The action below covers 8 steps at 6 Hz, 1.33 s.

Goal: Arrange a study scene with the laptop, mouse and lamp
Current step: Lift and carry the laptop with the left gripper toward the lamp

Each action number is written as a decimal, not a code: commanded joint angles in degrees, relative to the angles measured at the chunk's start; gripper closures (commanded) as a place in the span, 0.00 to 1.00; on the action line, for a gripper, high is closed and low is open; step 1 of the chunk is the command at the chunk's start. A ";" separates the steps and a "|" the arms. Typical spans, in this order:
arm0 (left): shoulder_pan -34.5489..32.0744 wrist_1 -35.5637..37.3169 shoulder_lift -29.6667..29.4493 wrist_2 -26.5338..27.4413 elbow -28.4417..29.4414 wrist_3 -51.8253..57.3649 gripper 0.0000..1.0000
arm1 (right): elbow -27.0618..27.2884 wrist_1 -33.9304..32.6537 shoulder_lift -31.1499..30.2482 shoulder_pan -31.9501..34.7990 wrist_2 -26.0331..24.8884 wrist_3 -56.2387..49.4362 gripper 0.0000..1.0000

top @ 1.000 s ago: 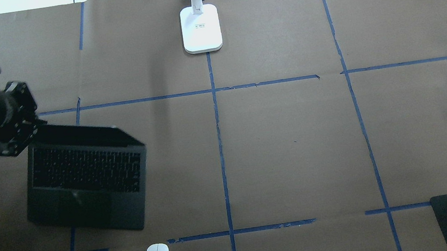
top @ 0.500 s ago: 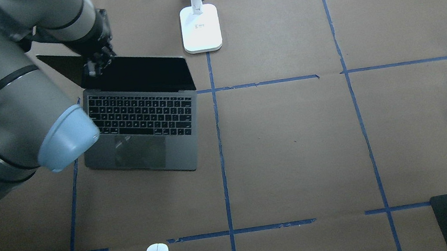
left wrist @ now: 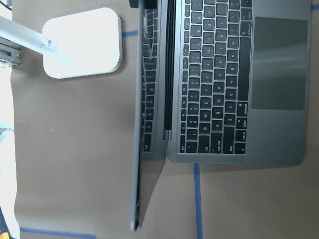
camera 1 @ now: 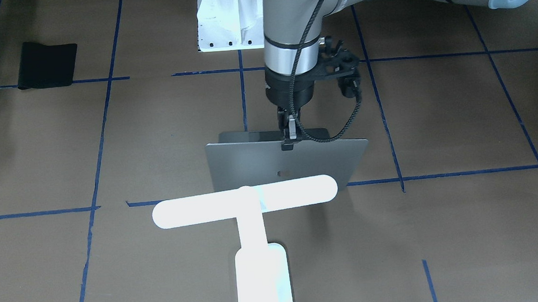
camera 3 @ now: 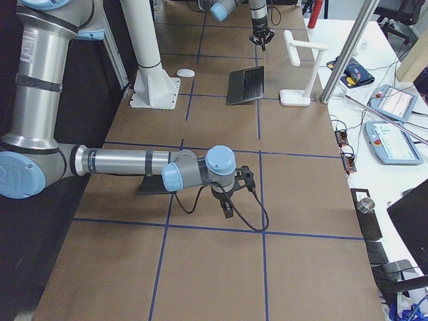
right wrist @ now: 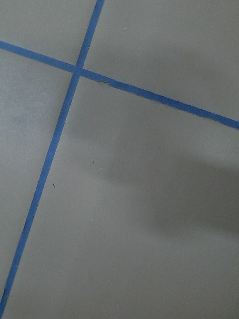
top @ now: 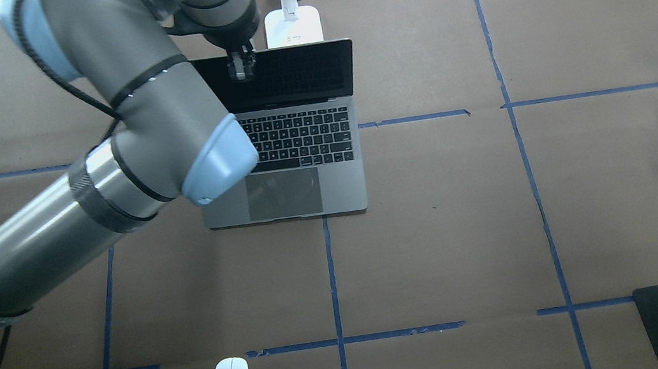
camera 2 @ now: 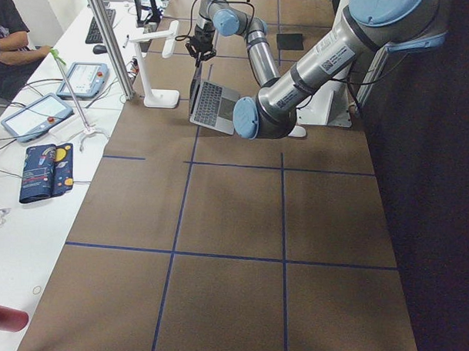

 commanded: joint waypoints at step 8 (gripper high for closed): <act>1.47 -6.55 -0.94 5.57 6.06 7.07 0.00 | 0.17 0.03 0.00 0.00 -0.09 0.27 0.00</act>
